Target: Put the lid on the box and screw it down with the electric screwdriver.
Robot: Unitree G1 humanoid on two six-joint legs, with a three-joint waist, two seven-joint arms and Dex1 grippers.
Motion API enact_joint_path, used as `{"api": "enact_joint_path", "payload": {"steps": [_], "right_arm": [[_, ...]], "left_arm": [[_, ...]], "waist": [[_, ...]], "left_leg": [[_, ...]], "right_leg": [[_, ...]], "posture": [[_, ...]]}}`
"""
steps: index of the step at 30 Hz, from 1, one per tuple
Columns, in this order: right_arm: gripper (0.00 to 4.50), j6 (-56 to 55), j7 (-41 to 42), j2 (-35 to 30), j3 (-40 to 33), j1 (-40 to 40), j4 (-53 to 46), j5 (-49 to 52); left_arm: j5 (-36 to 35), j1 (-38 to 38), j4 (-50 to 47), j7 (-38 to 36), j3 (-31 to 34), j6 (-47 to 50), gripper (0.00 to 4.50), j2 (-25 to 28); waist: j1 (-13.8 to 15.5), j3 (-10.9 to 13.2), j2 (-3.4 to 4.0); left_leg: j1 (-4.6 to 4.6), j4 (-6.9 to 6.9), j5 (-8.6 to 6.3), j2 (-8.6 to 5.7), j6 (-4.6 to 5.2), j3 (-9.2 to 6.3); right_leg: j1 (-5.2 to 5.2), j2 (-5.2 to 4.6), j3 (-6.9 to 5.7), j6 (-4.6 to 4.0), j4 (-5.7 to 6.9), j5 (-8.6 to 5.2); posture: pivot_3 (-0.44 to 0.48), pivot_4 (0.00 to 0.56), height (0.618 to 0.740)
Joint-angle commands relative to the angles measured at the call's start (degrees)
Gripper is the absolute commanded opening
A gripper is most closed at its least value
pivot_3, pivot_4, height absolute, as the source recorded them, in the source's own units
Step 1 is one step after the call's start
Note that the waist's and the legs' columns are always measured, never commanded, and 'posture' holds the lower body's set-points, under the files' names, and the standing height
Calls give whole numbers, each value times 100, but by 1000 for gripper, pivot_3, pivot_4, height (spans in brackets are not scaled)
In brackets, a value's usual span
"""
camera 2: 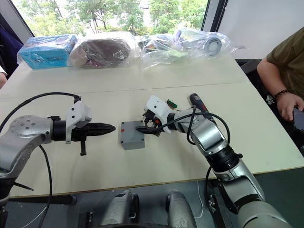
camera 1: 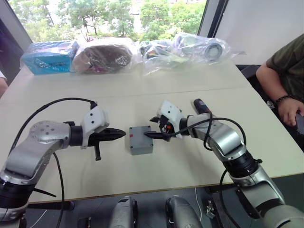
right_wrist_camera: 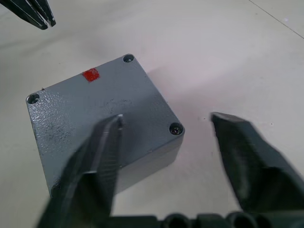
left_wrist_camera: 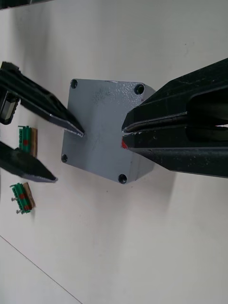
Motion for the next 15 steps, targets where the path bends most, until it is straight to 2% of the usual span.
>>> {"api": "enact_joint_path", "payload": {"steps": [1, 5, 7, 12, 15], "right_arm": [[4486, 199, 29, -262, -277, -239, -349, 10], [4486, 909, -34, -929, -669, -547, -423, -19], [4486, 1618, -9, -1367, -636, -796, -292, -40], [4486, 2378, 457, -2527, -163, -1433, 459, -199], [4486, 2513, 786, -2819, 334, -1893, 1275, -340]], "left_arm": [[-69, -107, -122, -15, 96, -28, 0, 34], [-160, -283, -110, -42, 94, -54, 0, -68], [-207, -388, -101, -51, 91, -47, 0, -114], [-439, -744, -103, -57, 96, -6, 0, -326], [-503, -953, -114, -46, 47, -13, 0, -431]], "waist": [[3, 0, 1], [20, 0, -1], [6, 1, 1], [5, 3, 2], [-21, 3, 1]], "left_leg": [[0, 0, 0, 0, 0, 0], [-1, 1, 0, -1, 0, 0], [-1, 1, 0, -3, 0, 0], [-3, -3, 0, -4, 0, 2], [-2, -1, 0, -5, 0, 4]], "right_leg": [[0, 0, 0, 0, 0, 0], [0, -8, 0, 0, 0, 0], [1, -8, 0, -1, -2, 0], [-2, -7, -1, -3, -5, -2], [-5, -5, 5, -3, -6, -2]], "posture": [[0, 150, 740], [0, 150, 740], [0, 150, 740], [0, 150, 740], [0, 150, 740]]}}
